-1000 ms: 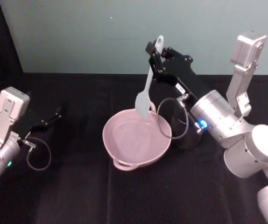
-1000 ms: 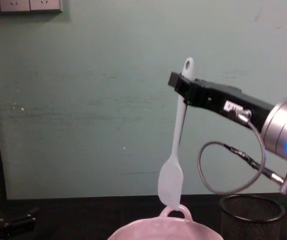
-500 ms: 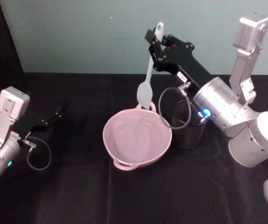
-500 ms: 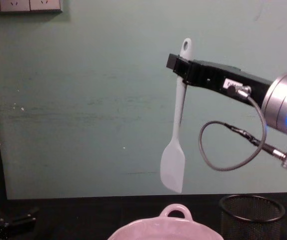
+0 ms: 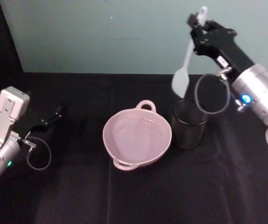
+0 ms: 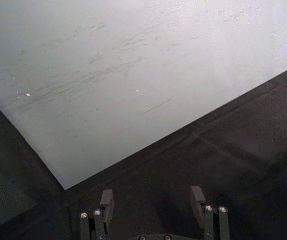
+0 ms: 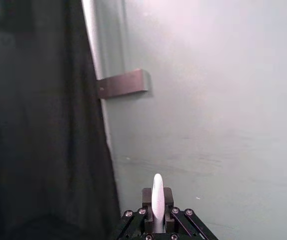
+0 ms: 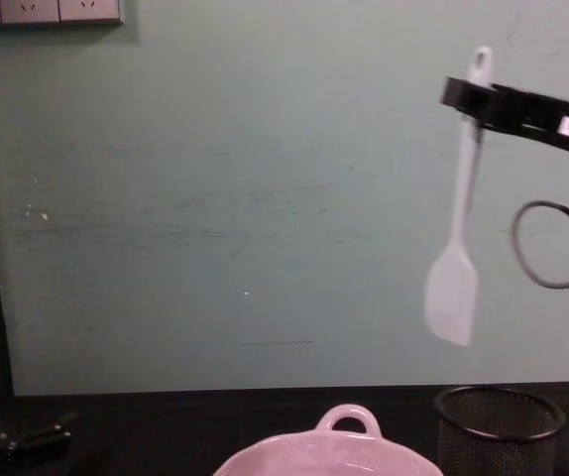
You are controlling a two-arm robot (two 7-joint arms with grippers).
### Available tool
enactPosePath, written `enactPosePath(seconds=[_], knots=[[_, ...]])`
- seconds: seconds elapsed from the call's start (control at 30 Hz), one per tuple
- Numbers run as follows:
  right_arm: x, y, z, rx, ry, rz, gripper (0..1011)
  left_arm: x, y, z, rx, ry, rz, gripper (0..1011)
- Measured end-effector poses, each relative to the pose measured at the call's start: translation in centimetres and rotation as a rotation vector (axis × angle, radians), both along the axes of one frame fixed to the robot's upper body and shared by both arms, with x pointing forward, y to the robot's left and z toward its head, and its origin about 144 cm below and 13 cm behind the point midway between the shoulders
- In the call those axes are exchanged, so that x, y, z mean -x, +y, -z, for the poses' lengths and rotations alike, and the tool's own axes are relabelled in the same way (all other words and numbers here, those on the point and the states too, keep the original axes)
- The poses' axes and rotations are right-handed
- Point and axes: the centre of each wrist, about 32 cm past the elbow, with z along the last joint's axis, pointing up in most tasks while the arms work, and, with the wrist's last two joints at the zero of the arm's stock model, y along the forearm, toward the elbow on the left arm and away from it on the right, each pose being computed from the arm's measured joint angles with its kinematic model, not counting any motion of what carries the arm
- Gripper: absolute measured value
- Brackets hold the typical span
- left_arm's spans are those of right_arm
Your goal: Use the one hand to pick up the spoon and stir the clear water in the bowl.
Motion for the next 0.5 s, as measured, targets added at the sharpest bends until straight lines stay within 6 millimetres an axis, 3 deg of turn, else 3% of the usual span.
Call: enactPosePath(seconds=[0.2, 0.5], knots=[[-0.1, -1.5, 1.3, 0.003, 0.03, 0.057, 121, 0.0, 0.0, 0.0, 0.0, 0.0, 0.0, 1011], [-0.7, -2.1, 5.8, -0.058, 0.113, 0.077, 121, 0.0, 0.0, 0.0, 0.0, 0.0, 0.0, 1011]])
